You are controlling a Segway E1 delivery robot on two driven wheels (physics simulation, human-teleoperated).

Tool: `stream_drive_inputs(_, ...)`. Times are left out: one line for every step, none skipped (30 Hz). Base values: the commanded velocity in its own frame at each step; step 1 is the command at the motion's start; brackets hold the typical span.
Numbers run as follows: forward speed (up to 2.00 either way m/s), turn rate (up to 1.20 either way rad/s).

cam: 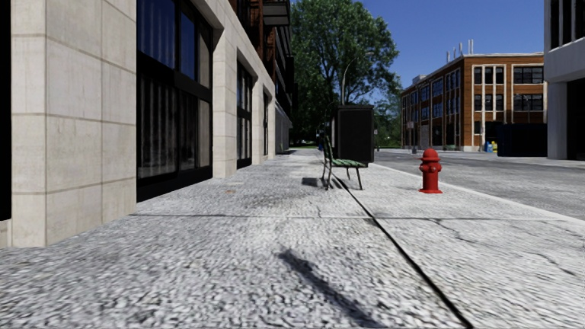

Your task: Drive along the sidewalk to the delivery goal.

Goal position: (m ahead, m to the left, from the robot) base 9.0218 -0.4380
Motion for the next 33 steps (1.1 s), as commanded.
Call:
stream_drive_inputs(2.0, 0.0)
stream_drive_inputs(2.0, 0.0)
stream_drive_inputs(2.0, 0.0)
stream_drive_inputs(2.0, 0.0)
stream_drive_inputs(2.0, 0.0)
stream_drive_inputs(2.0, 0.0)
stream_drive_inputs(2.0, 0.0)
stream_drive_inputs(2.0, 0.0)
stream_drive_inputs(2.0, 0.0)
stream_drive_inputs(2.0, 0.0)
stream_drive_inputs(2.0, 0.12)
stream_drive_inputs(2.0, 0.19)
stream_drive_inputs(2.0, 0.3)
stream_drive_inputs(2.0, 0.3)
stream_drive_inputs(2.0, 0.33)
stream_drive_inputs(2.0, 0.34)
stream_drive_inputs(2.0, 0.34)
stream_drive_inputs(2.0, 0.34)
stream_drive_inputs(2.0, 0.34)
stream_drive_inputs(2.0, 0.34)
stream_drive_inputs(2.0, 0.34)
stream_drive_inputs(2.0, 0.33)
stream_drive_inputs(2.0, 0.0)
stream_drive_inputs(2.0, 0.0)
stream_drive_inputs(2.0, 0.0)
stream_drive_inputs(2.0, 0.0)
stream_drive_inputs(2.0, 0.0)
stream_drive_inputs(2.0, 0.0)
stream_drive_inputs(2.0, 0.0)
stream_drive_inputs(2.0, 0.0)
stream_drive_inputs(2.0, 0.0)
stream_drive_inputs(2.0, 0.0)
stream_drive_inputs(2.0, 0.0)
